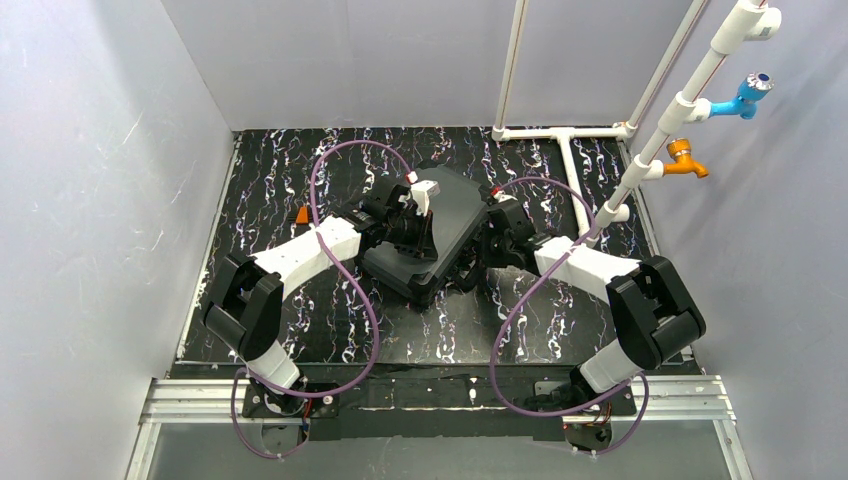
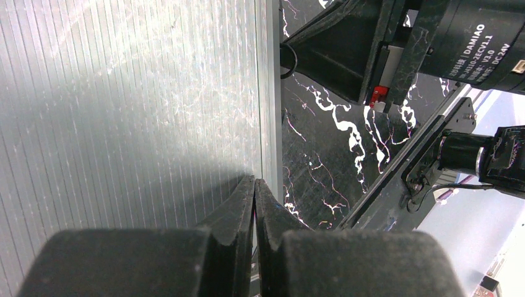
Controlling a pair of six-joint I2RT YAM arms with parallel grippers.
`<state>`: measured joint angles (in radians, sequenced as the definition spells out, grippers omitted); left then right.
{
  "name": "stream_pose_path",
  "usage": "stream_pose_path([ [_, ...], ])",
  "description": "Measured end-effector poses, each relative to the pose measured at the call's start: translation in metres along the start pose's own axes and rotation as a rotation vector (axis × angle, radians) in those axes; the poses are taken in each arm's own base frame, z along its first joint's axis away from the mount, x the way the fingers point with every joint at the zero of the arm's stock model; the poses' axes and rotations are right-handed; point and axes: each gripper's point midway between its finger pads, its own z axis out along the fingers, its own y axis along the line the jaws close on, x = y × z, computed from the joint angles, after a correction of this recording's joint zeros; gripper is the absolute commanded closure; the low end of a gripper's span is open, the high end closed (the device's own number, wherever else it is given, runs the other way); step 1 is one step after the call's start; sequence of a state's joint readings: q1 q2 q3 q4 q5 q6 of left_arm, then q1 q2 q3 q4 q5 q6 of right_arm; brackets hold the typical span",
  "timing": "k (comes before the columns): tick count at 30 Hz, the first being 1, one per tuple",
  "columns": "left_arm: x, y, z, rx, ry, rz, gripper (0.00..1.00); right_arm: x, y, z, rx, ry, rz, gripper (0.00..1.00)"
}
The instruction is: Pack up texas hold em set
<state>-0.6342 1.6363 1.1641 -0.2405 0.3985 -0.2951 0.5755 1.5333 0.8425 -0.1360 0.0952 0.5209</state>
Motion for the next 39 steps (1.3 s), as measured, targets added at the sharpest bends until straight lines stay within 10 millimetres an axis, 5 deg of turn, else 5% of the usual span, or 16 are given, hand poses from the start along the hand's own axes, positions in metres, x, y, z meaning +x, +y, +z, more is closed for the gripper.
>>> stream_pose_path([
  [22, 0.001, 0.000, 0.000, 0.000, -0.004, 0.003, 1.00, -0.020, 0.021, 0.006, -0.059, -0.013, 0.008, 0.77],
  [39, 0.001, 0.000, 0.000, 0.000, -0.006, 0.003, 1.00, -0.014, 0.021, 0.014, -0.060, 0.027, 0.037, 0.78],
])
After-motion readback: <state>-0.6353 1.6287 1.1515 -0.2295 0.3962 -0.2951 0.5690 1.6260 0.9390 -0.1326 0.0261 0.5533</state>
